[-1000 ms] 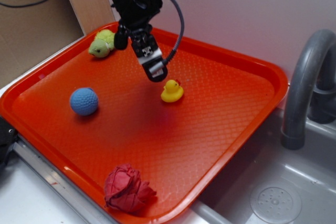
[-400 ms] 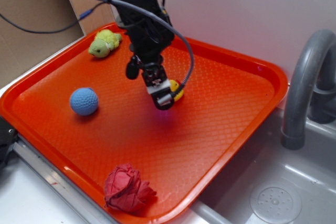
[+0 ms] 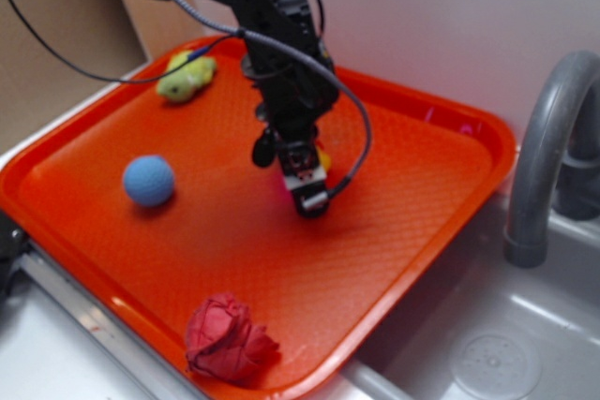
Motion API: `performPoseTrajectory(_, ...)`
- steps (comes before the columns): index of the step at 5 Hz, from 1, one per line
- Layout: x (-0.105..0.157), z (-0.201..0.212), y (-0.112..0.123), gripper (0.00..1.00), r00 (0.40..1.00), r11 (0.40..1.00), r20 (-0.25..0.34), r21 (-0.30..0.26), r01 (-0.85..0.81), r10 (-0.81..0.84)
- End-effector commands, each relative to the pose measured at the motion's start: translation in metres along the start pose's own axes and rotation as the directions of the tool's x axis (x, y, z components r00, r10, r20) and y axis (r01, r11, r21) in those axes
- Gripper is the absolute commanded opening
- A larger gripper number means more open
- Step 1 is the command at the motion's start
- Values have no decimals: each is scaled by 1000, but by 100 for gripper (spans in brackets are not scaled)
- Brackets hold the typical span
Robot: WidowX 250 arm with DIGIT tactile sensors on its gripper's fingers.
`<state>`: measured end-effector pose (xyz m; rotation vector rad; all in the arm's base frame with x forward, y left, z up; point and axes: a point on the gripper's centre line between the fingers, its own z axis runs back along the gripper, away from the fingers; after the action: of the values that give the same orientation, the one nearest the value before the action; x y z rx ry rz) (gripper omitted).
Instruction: Grab the yellow duck.
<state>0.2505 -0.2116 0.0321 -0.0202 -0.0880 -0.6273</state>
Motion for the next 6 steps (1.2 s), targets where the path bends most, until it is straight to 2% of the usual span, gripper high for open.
performPoseTrajectory(1, -17, 46, -9, 0, 994, 1000, 106, 9, -26, 25)
performPoseTrajectory(2, -29, 94, 10, 0, 983, 995, 155, 0, -96, 95)
performPoseTrajectory(3, -56, 147, 34, 0, 961, 975, 170, 9, -221, 217)
performPoseTrajectory(4, -82, 202, 53, 0, 911, 912, 102, 54, -407, 400)
performPoseTrajectory(5, -85, 230, 71, 0, 869, 868, 98, 73, -492, 485)
performPoseTrajectory(6, -80, 225, 87, 0, 846, 844, 56, 69, -532, 530)
